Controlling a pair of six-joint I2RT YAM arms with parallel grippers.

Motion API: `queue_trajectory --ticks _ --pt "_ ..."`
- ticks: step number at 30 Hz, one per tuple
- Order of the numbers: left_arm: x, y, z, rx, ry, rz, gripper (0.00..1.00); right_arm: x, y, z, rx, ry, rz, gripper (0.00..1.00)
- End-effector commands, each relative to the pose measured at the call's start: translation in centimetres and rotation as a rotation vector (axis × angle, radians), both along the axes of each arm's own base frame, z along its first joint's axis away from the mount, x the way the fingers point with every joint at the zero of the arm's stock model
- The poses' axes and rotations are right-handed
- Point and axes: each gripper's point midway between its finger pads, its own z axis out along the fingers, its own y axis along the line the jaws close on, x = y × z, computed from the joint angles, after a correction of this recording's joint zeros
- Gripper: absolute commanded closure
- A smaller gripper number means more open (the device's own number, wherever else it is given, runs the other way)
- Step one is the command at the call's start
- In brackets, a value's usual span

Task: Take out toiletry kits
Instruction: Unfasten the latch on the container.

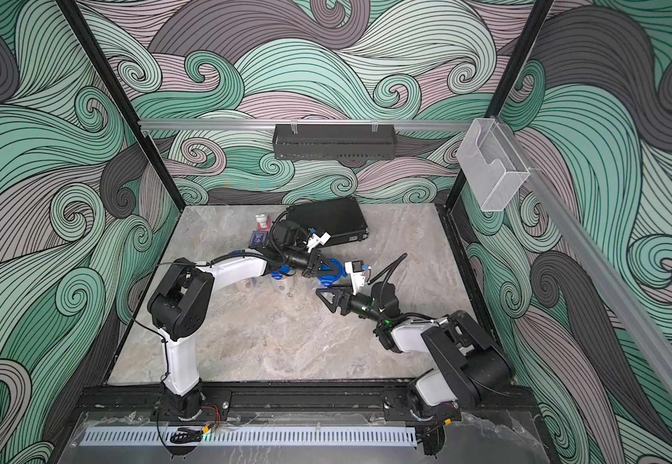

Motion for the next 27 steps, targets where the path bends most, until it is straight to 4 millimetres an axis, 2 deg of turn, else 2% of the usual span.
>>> queue_trajectory --ticks 1,7,13,18,23,27 --pt "-1.9 4.0 -13.5 0.381 0.202 0.112 1.0 -1.6 0.9 7.3 0.149 -0.288 0.101 0.2" --pt "-2.3 3.9 -14.0 0.407 0.19 0.113 1.0 -1.6 1.4 6.8 0.158 -0.253 0.128 0.21" --pt "-2.8 3.6 -14.7 0.419 0.19 0.107 1.0 -1.7 1.5 7.1 0.162 -0.263 0.134 0.21" --pt "-2.7 3.4 -14.8 0.424 0.182 0.107 1.0 -3.6 2.2 9.3 0.2 -0.282 0.271 0.19" --pt "-2.8 3.3 -14.7 0.431 0.175 0.104 1.0 -5.2 2.8 10.5 0.225 -0.261 0.382 0.19" --pt "-2.7 3.2 -14.3 0.427 0.169 0.101 1.0 -5.4 2.6 10.0 0.176 -0.272 0.371 0.18"
